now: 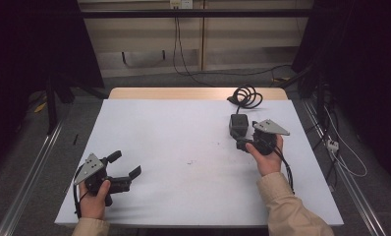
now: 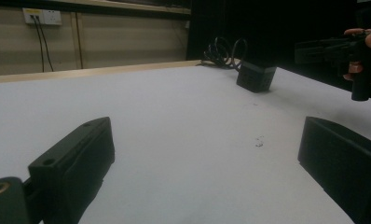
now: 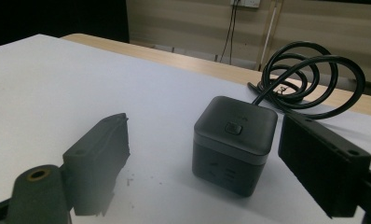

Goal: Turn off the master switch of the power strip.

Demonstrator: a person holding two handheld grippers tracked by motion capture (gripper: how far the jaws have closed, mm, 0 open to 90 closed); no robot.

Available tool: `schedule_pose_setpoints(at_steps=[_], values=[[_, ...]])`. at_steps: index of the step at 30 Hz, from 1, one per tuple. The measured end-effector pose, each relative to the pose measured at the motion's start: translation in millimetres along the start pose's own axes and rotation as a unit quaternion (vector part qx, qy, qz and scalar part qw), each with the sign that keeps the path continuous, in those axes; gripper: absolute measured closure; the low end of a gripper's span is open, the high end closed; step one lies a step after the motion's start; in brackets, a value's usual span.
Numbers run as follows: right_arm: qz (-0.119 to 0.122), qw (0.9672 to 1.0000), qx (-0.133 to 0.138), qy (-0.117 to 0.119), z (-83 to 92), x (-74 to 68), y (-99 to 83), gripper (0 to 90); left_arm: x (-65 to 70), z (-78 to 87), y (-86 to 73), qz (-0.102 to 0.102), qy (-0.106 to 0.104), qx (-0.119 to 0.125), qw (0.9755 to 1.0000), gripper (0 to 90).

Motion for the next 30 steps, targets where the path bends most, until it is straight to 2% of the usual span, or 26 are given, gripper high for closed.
schedule_pose_setpoints(at_steps=[11,15,22,30], values=[[0.002,1.0,-0.006,-0.003,-3.8,5.9,-1.4,17.4,-0.3,-0.2,-0.2,-0.001,-0.001,-0.002,1.0,3.3],[0.011,0.9999,-0.009,-0.004,-6.3,7.4,1.2,18.2,-0.1,-0.3,-0.1,0.0,0.0,-0.001,1.0,3.3],[0.002,0.9999,-0.012,0.001,-10.7,8.3,1.3,19.1,-1.7,0.9,0.6,0.001,0.003,0.001,1.0,3.3],[-0.01,0.9999,-0.011,-0.005,-14.3,13.2,0.9,20.8,-1.2,0.1,0.5,0.0,0.001,0.0,1.0,3.3]])
Point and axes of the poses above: each handheld gripper's, and its own axes: z roughly backward along the jaws, y roughly out of its top, x roughly to its right, the point moved 7 cm from there along -z, roughly forward along the jaws, and after that the axes turned 14 degrees about z, right-handed, at the moved point
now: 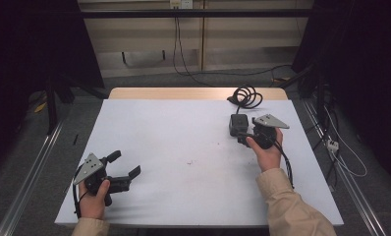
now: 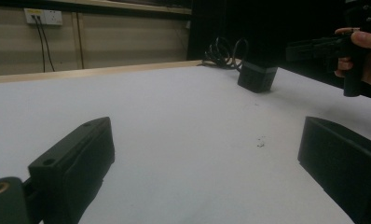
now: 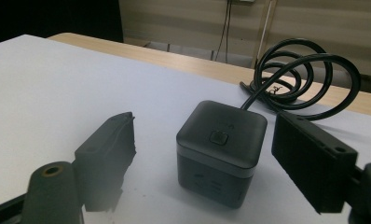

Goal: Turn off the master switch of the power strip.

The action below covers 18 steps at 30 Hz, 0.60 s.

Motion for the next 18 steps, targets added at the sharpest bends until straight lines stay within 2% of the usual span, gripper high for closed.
schedule_pose_setpoints(at_steps=[8,13,14,18], values=[[-0.01,0.9999,0.004,-0.002,-2.0,2.6,2.6,23.2,0.0,0.3,0.3,0.001,-0.001,0.001,1.0,3.3],[-0.006,1.0,0.002,-0.005,-2.6,4.2,4.9,24.1,-0.1,0.3,0.2,0.001,-0.001,0.001,1.0,3.3],[-0.014,0.9999,0.003,-0.003,-3.1,4.8,5.3,24.9,-0.1,0.4,0.5,0.002,0.0,0.002,1.0,3.3],[-0.005,1.0,0.0,-0.007,-4.1,6.4,6.4,25.6,-0.1,0.3,0.5,0.001,0.0,0.002,1.0,3.3]])
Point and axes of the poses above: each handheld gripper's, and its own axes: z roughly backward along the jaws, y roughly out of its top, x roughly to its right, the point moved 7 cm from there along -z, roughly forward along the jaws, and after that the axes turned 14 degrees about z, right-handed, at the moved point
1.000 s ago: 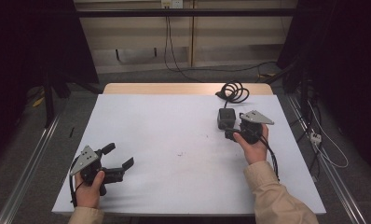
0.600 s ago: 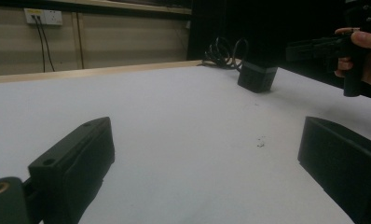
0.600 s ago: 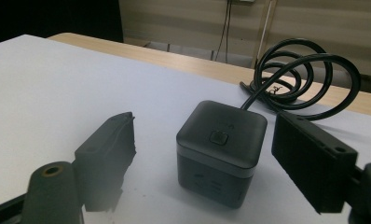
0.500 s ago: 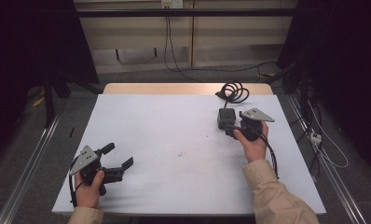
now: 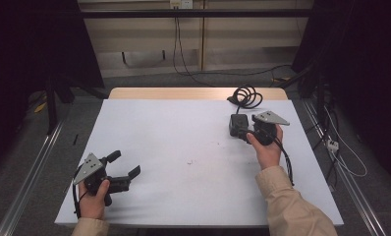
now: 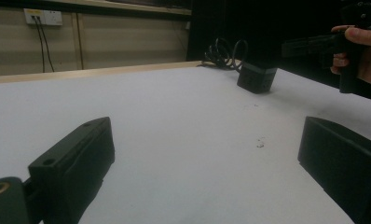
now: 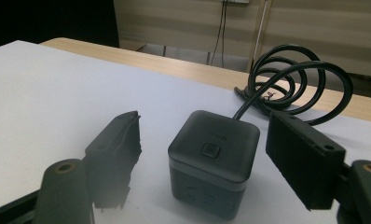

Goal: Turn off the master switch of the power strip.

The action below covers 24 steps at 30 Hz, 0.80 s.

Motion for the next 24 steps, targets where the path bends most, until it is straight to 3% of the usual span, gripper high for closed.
schedule_pose_setpoints(at_steps=[8,17,24], values=[[0.004,1.0,-0.001,0.0,-2.1,0.9,3.4,28.3,0.6,-1.1,-0.7,-0.001,-0.001,-0.002,1.0,3.3],[0.005,0.9999,-0.006,0.009,-2.1,1.2,6.4,42.0,0.0,-0.4,-0.3,0.0,0.0,-0.001,1.0,3.3],[0.002,0.9999,-0.004,0.016,-2.6,1.4,8.2,45.5,-0.2,-0.9,-0.4,-0.002,0.0,-0.002,1.0,3.3]])
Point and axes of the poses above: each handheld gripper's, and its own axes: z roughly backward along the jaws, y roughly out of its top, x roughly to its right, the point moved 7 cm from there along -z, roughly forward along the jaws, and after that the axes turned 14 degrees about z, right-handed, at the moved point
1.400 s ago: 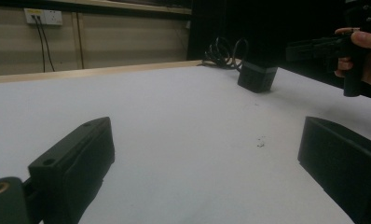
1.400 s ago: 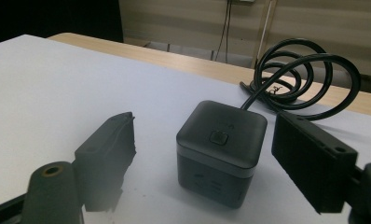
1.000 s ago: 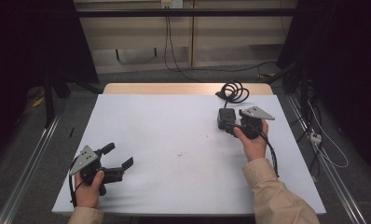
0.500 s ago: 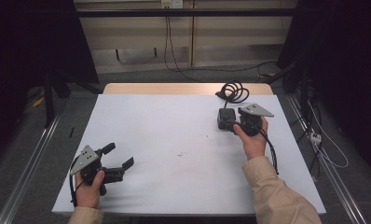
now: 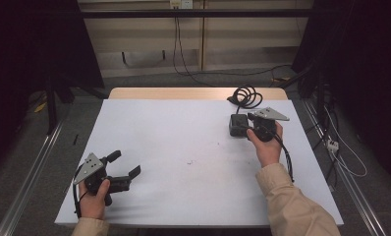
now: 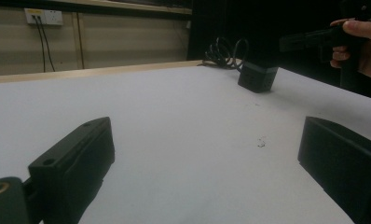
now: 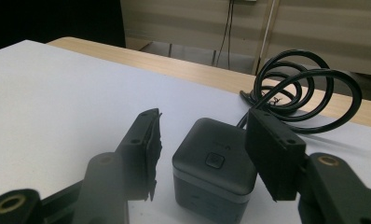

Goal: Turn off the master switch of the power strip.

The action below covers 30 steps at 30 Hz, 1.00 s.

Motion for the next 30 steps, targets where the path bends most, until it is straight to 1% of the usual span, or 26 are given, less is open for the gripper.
schedule_pose_setpoints(at_steps=[6,13,15,18,27,30], values=[[-0.002,1.0,0.001,-0.001,-1.0,1.1,-0.3,48.6,-0.5,0.2,0.4,0.0,0.0,0.001,1.0,3.3],[-0.005,1.0,0.003,0.008,-1.2,2.3,2.5,53.6,-0.1,0.1,0.2,0.0,0.0,0.001,1.0,3.4],[-0.004,0.9999,0.005,0.008,-0.9,2.9,3.6,54.4,0.0,0.1,0.2,0.0,0.0,0.001,1.0,3.4],[-0.011,0.9999,0.009,0.006,-0.1,5.3,5.2,55.8,-0.3,0.0,0.1,0.0,-0.001,0.0,1.0,3.4],[-0.017,0.9998,0.007,0.003,-0.5,10.8,3.3,59.5,-0.2,0.0,-0.1,-0.001,0.0,0.0,1.0,3.4],[-0.021,0.9997,0.007,0.007,-0.7,10.9,3.0,63.6,0.0,0.0,0.0,0.0,0.0,0.001,1.0,3.4]])
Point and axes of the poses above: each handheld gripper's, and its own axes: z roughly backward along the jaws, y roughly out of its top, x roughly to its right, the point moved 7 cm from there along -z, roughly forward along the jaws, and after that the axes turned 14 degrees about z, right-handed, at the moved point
